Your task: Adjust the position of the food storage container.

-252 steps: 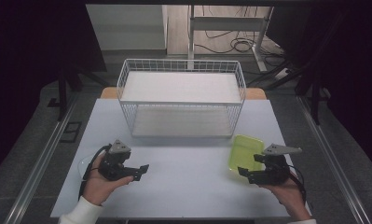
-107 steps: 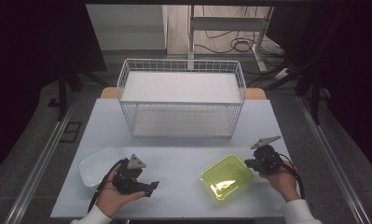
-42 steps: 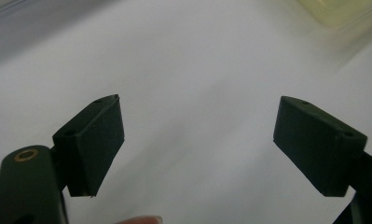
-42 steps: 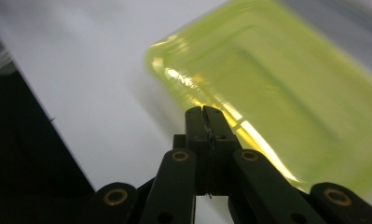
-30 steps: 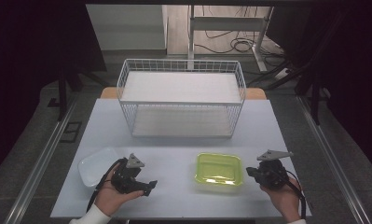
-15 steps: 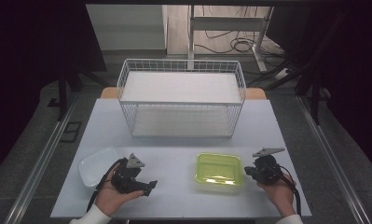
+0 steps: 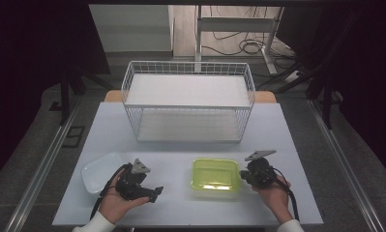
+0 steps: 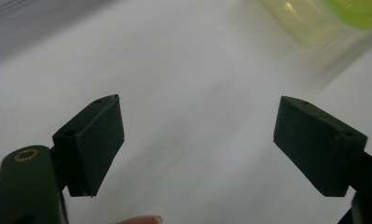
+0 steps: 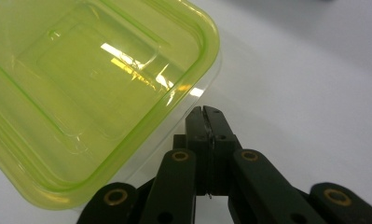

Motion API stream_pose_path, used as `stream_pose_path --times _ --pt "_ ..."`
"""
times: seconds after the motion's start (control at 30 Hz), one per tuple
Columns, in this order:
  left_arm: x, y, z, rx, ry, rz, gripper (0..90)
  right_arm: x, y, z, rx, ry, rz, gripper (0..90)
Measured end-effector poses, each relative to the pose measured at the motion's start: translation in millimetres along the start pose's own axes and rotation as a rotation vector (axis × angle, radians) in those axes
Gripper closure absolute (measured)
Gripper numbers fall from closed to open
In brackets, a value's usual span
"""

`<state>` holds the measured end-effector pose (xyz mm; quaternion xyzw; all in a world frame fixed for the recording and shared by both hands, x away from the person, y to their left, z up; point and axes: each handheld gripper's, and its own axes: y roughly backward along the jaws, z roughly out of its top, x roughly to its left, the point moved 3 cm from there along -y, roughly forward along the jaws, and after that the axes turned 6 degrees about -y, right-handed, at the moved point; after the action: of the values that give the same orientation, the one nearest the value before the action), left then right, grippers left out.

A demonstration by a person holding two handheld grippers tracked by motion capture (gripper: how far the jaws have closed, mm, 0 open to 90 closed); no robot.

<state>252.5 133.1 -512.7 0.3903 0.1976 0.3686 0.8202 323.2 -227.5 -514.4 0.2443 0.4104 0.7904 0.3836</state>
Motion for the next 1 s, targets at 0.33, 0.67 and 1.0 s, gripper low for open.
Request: stream_pose_path --times 0.33,0.67,1.0 --pt "1.5 0.3 -0.6 -0.003 0.003 0.003 15.9 30.2 -12.8 14.3 0.002 0.064 0.042 89.0" --pt "3.1 0.5 -0.6 -0.005 0.013 0.001 15.7 44.3 -22.9 21.7 0.002 0.091 0.065 89.0" --pt "3.7 -0.3 -1.1 -0.003 0.016 0.001 15.7 54.4 -31.8 28.5 -0.002 0.114 0.076 89.0"
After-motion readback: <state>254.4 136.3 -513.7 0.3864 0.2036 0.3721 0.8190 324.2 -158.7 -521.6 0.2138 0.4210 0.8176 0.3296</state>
